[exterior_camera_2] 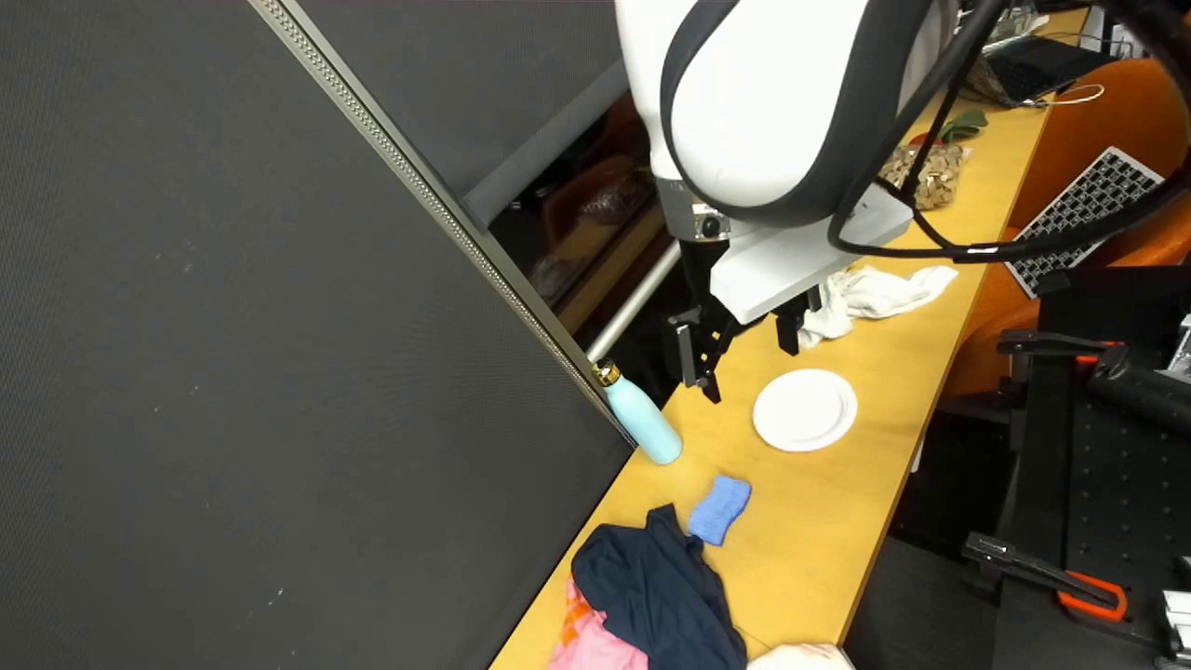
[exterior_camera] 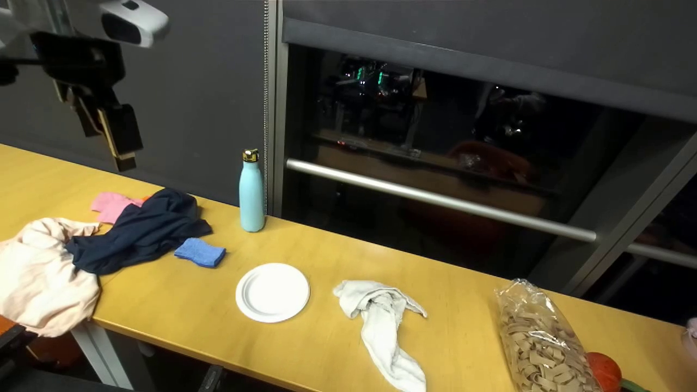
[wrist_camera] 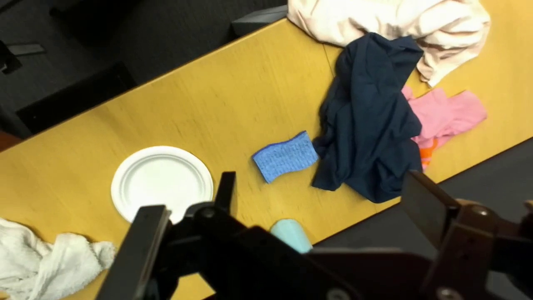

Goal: Move the white plate to the right and then use the white towel to wipe the table

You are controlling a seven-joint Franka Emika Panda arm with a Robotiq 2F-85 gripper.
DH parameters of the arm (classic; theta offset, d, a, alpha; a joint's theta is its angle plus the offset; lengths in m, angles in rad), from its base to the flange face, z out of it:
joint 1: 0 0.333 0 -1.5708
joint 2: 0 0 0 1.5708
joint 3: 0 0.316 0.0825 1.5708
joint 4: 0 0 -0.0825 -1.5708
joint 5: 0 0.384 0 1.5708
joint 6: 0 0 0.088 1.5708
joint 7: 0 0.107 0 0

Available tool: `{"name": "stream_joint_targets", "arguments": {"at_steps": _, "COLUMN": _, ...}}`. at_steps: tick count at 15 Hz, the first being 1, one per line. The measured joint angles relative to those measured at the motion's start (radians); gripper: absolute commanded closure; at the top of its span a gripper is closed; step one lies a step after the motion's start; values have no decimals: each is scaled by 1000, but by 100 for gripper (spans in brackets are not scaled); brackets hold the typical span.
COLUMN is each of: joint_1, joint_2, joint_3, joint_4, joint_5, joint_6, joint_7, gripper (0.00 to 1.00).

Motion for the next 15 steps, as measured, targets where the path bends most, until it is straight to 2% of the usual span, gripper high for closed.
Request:
{"name": "stream_joint_targets", "arguments": {"at_steps": 3, "joint_1": -3, "joint_2": 58, "joint_3": -57, "joint_4": -12, "joint_5": -2, "joint_6": 48, "joint_7": 18, "gripper": 0}}
{"name": "stream_joint_targets", "arguments": {"at_steps": 8, "joint_1": -8, "joint_2": 299, "joint_3": -148, "joint_4": 10, "joint_5": 0, "joint_6": 316, "joint_7": 24, "gripper": 0}}
{"name": "stream_joint_targets", "arguments": {"at_steps": 11, "joint_1": -6, "joint_2": 491, "joint_3": -159, "joint_4": 95, "joint_5": 12, "joint_6": 436, "joint_7": 25, "gripper": 0}}
{"name": "stream_joint_targets", "arguments": {"at_steps": 15, "joint_1": 12, "joint_2": 669, "joint_3": -155, "joint_4": 250, "joint_5": 47, "joint_6": 493, "joint_7": 27, "gripper": 0}}
